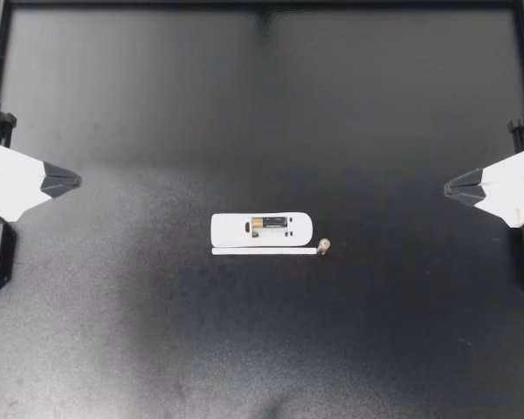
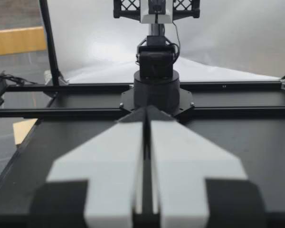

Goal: Place the battery into the slot of the remote controller.

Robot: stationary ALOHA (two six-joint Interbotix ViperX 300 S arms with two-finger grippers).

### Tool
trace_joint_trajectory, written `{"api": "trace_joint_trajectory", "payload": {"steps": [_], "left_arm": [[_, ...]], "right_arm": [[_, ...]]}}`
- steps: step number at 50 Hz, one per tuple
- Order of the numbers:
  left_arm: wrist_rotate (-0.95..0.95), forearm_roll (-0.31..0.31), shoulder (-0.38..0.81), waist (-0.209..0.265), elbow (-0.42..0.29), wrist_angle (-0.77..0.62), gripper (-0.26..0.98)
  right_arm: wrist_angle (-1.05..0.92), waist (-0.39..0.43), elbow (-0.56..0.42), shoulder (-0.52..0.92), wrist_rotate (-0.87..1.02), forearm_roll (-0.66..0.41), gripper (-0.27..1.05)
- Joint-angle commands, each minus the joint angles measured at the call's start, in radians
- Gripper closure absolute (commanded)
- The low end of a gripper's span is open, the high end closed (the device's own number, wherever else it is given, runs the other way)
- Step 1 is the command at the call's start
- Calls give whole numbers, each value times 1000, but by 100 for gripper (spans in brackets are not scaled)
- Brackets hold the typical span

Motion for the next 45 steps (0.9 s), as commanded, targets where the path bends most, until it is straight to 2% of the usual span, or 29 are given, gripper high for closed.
{"api": "trace_joint_trajectory", "payload": {"steps": [1,9,18,37,45], "left_arm": [[11,-2,9,12,-20,-15,85],[12,-2,12,14,-9,-17,86],[11,-2,17,14,-6,-17,86],[11,-2,44,14,0,-18,86],[11,-2,52,14,2,-18,86]], "right_arm": [[-6,0,-17,11,3,0,96],[64,-31,-64,112,15,3,96],[210,-57,-183,305,49,3,96],[719,-57,-445,660,43,-5,95],[841,-55,-522,769,40,-18,93]]}}
